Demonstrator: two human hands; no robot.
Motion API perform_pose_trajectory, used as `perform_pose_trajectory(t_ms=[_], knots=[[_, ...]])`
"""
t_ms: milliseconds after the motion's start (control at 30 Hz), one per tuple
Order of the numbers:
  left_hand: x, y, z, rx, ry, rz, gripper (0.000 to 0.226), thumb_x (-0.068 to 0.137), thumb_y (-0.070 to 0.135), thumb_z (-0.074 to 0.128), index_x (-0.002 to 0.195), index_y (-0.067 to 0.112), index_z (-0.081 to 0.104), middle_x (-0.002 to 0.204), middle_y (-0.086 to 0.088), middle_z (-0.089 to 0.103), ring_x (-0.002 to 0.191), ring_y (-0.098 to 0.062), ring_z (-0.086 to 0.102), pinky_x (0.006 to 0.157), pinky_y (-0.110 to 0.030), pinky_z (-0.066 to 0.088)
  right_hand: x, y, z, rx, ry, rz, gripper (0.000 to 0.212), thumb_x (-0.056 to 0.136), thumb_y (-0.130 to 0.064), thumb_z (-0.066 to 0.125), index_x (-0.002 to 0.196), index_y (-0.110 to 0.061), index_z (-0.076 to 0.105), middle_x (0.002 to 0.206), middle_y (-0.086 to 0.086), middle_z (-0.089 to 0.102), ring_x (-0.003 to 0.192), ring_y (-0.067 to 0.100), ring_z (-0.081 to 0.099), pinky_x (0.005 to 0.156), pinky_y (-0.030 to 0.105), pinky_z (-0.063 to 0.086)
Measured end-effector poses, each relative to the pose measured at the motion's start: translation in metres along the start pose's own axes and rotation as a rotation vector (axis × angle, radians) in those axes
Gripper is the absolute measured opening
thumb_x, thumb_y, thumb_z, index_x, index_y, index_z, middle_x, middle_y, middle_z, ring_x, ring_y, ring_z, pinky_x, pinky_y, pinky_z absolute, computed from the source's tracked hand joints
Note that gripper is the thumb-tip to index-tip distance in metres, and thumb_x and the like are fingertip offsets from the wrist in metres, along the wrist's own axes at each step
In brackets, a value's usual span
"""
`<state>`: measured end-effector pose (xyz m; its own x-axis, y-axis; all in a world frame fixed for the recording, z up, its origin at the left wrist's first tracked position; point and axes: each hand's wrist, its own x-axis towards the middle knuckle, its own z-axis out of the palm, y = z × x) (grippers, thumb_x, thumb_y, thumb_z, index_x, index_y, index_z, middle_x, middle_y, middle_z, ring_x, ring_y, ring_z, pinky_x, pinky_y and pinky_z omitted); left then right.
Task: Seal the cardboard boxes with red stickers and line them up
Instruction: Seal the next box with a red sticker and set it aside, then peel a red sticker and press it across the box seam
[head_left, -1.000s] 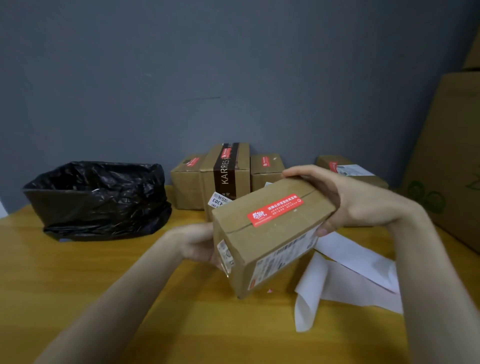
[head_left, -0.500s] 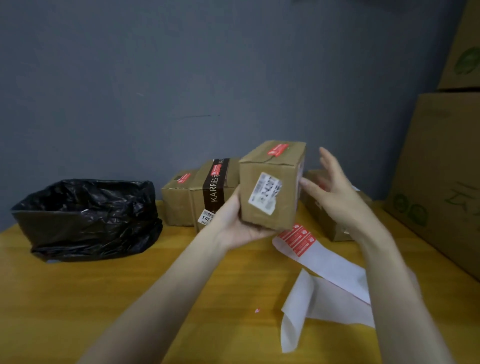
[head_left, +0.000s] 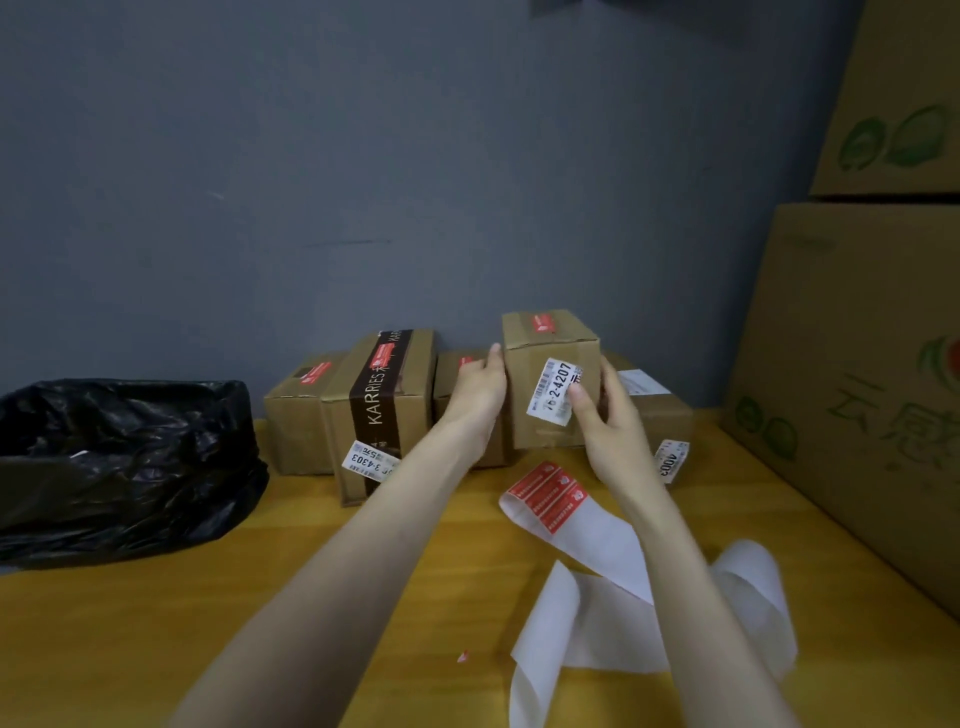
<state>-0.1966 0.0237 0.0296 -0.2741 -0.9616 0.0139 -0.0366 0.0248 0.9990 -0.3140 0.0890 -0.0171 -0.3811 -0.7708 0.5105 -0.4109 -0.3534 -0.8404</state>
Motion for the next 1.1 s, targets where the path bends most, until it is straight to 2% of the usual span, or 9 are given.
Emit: perform_pose_trajectory(t_ms=[100, 267, 400, 467, 533, 600, 733, 900, 1100], knots=[[0.015, 0.007, -0.005, 0.081, -0.064, 0.008, 0.06, 0.096, 0.055, 0.029, 0.117, 0.007, 0.058, 0.112, -0.002, 0.066, 0.103, -0.018, 0.06, 0.096, -0.036, 0.045, 0.008, 0.012, 0.002, -0.034, 0.002, 0.025, 0.045, 0.094, -0.04, 0.048, 0.138, -0.036, 0.036, 0.132, -0.006, 0.051, 0.122, 0.011, 0.049, 0.101, 0.041, 0.045], [0.029, 0.012, 0.003, 0.084, -0.073, -0.027, 0.04, 0.099, 0.038, 0.039, 0.113, 0.006, 0.057, 0.115, -0.009, 0.063, 0.108, -0.022, 0.059, 0.098, -0.039, 0.046, 0.029, 0.02, 0.003, -0.066, -0.027, 0.064, 0.044, 0.097, -0.026, 0.046, 0.14, -0.026, 0.035, 0.132, -0.001, 0.052, 0.121, 0.012, 0.05, 0.099, 0.033, 0.045], [0.039, 0.003, 0.005, 0.343, 0.003, 0.08, 0.023, 0.096, 0.022, 0.048, 0.079, 0.012, 0.059, 0.096, -0.01, 0.062, 0.092, -0.023, 0.059, 0.091, -0.031, 0.048, 0.033, 0.037, 0.007, -0.142, -0.02, 0.104, 0.046, 0.095, -0.015, 0.049, 0.139, -0.021, 0.037, 0.133, 0.001, 0.051, 0.125, 0.014, 0.045, 0.103, 0.031, 0.038], [0.041, -0.002, 0.007, 0.504, 0.045, 0.153, 0.018, 0.095, 0.014, 0.049, 0.084, 0.01, 0.064, 0.098, -0.011, 0.062, 0.094, -0.023, 0.059, 0.083, -0.026, 0.045, 0.031, 0.043, 0.011, -0.156, -0.001, 0.132, 0.047, 0.094, -0.01, 0.05, 0.139, -0.018, 0.038, 0.13, 0.0, 0.051, 0.122, 0.012, 0.046, 0.098, 0.025, 0.037], [0.042, -0.005, 0.012, 0.64, 0.066, 0.218, 0.022, 0.093, 0.006, 0.046, 0.102, 0.002, 0.066, 0.112, -0.014, 0.063, 0.107, -0.028, 0.058, 0.088, -0.029, 0.044, 0.028, 0.048, 0.014, -0.155, 0.012, 0.15, 0.046, 0.093, -0.007, 0.05, 0.137, -0.019, 0.04, 0.127, 0.002, 0.054, 0.12, 0.013, 0.048, 0.095, 0.022, 0.037], [0.044, -0.009, 0.018, 0.77, 0.053, 0.249, 0.026, 0.09, 0.001, 0.043, 0.102, 0.0, 0.065, 0.114, -0.018, 0.062, 0.108, -0.032, 0.057, 0.088, -0.033, 0.046, 0.027, 0.054, 0.017, -0.173, 0.027, 0.157, 0.046, 0.092, -0.006, 0.051, 0.136, -0.019, 0.041, 0.128, 0.004, 0.056, 0.121, 0.018, 0.05, 0.096, 0.024, 0.038], [0.048, -0.014, 0.023, 0.997, 0.029, 0.287, 0.018, 0.084, -0.002, 0.044, 0.068, 0.005, 0.051, 0.096, -0.021, 0.064, 0.097, -0.039, 0.059, 0.074, -0.038, 0.047, 0.025, 0.059, 0.019, -0.232, 0.014, 0.155, 0.048, 0.093, -0.008, 0.052, 0.138, -0.017, 0.041, 0.132, 0.007, 0.054, 0.126, 0.02, 0.047, 0.099, 0.025, 0.037], [0.041, -0.018, 0.028, 1.206, 0.002, 0.331, 0.019, 0.091, 0.005, 0.044, 0.103, 0.007, 0.059, 0.11, -0.015, 0.062, 0.109, -0.034, 0.054, 0.092, -0.037, 0.038, 0.028, 0.06, 0.02, -0.255, -0.029, 0.19, 0.05, 0.094, -0.011, 0.051, 0.142, -0.017, 0.036, 0.137, 0.008, 0.051, 0.13, 0.021, 0.043, 0.104, 0.029, 0.034], [0.044, -0.028, 0.022, 1.375, -0.103, 0.36, 0.032, 0.089, 0.01, 0.047, 0.119, 0.011, 0.056, 0.116, -0.011, 0.061, 0.12, -0.028, 0.047, 0.113, -0.047, 0.016, 0.036, 0.063, 0.021, -0.342, -0.053, 0.304, 0.058, 0.093, -0.017, 0.054, 0.145, -0.017, 0.029, 0.142, 0.011, 0.044, 0.133, 0.027, 0.04, 0.107, 0.046, 0.037]])
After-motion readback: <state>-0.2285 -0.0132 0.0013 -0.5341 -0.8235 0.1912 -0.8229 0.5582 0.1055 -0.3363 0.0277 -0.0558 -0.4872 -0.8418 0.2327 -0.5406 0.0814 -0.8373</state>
